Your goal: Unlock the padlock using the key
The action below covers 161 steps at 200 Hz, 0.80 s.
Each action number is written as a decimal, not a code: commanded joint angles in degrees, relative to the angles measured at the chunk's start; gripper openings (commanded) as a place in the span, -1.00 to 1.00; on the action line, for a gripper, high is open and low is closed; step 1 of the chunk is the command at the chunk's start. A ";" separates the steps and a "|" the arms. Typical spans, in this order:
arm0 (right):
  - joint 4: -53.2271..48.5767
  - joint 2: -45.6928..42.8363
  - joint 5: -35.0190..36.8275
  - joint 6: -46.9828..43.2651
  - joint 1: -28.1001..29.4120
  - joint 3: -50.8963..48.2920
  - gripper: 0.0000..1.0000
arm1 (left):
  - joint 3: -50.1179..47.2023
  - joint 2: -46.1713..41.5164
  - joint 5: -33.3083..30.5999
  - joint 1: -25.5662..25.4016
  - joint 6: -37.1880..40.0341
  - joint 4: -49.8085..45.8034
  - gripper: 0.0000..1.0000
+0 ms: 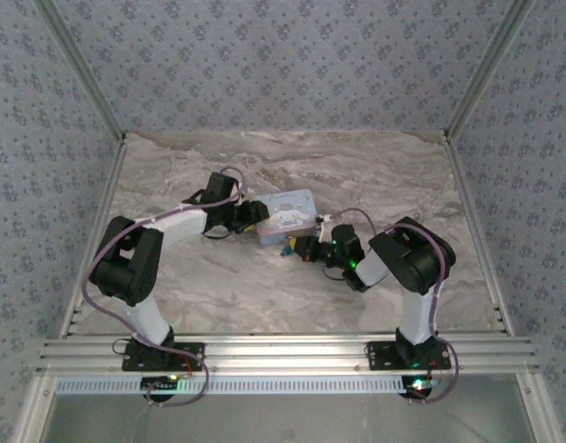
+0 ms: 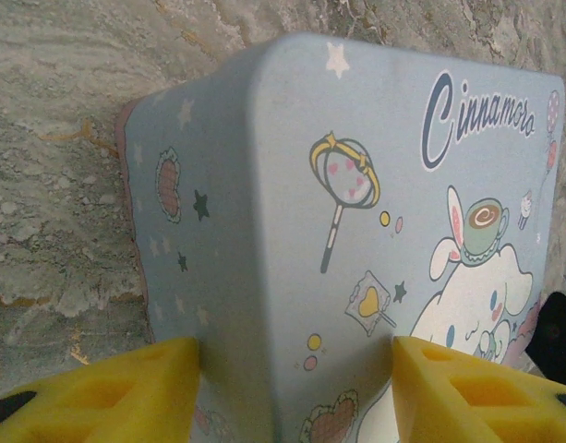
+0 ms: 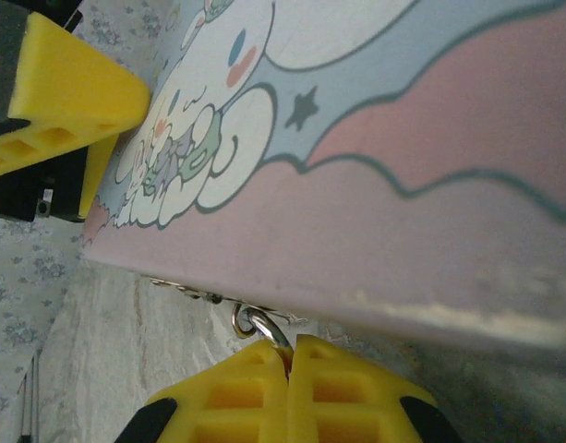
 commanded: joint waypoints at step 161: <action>-8.05 -14.92 9.70 -1.04 -2.61 -7.56 -1.00 | -1.51 -6.52 -3.01 0.27 1.21 -6.54 0.37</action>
